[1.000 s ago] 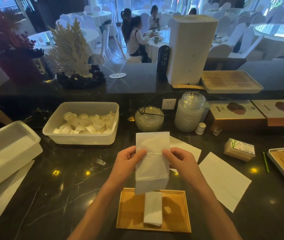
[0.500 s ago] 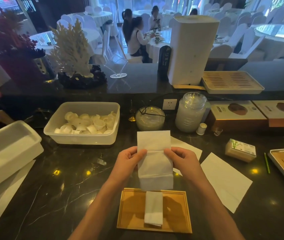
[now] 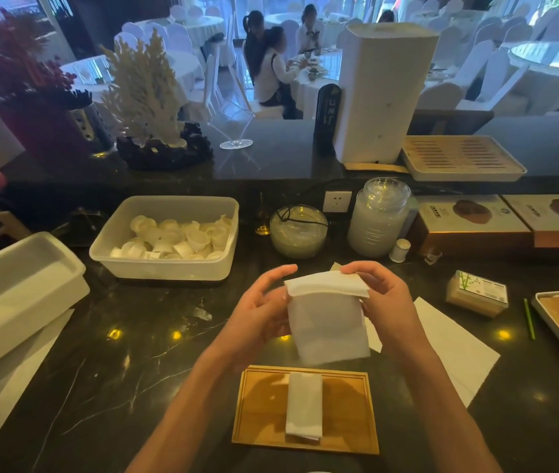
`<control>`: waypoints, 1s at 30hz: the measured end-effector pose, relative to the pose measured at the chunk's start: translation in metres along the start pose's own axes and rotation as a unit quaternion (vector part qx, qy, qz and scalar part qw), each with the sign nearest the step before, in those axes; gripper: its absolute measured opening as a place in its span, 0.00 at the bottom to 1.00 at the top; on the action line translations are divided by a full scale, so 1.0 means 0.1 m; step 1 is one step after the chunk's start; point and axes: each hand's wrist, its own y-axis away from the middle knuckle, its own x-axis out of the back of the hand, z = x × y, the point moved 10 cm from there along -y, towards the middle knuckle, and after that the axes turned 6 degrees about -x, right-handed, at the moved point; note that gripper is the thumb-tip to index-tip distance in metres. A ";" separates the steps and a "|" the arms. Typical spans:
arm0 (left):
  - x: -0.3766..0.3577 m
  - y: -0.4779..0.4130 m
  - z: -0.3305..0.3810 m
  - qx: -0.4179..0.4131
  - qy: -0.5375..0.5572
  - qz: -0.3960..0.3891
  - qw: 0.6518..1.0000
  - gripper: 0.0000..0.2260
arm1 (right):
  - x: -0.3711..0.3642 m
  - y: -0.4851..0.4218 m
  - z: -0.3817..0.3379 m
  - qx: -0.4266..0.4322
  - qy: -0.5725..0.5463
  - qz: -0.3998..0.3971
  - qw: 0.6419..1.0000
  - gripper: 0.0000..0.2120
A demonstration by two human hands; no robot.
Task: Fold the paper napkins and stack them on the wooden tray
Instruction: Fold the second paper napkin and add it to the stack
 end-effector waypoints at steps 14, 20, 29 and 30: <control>-0.11 -0.02 -0.04 0.074 -0.037 -0.030 0.996 0.18 | 0.10 -0.06 -0.16 0.070 0.054 0.004 0.996 0.15; -0.02 -0.04 -0.03 0.065 -0.064 -0.011 0.996 0.13 | 0.05 -0.06 -0.14 0.056 0.089 -0.030 0.994 0.21; 0.16 -0.06 -0.01 0.035 -0.114 0.045 0.992 0.09 | -0.17 0.03 0.40 -0.136 0.051 -0.153 0.977 0.20; 0.17 -0.06 -0.01 0.033 -0.119 0.046 0.991 0.09 | -0.18 0.05 0.43 -0.138 0.053 -0.158 0.976 0.20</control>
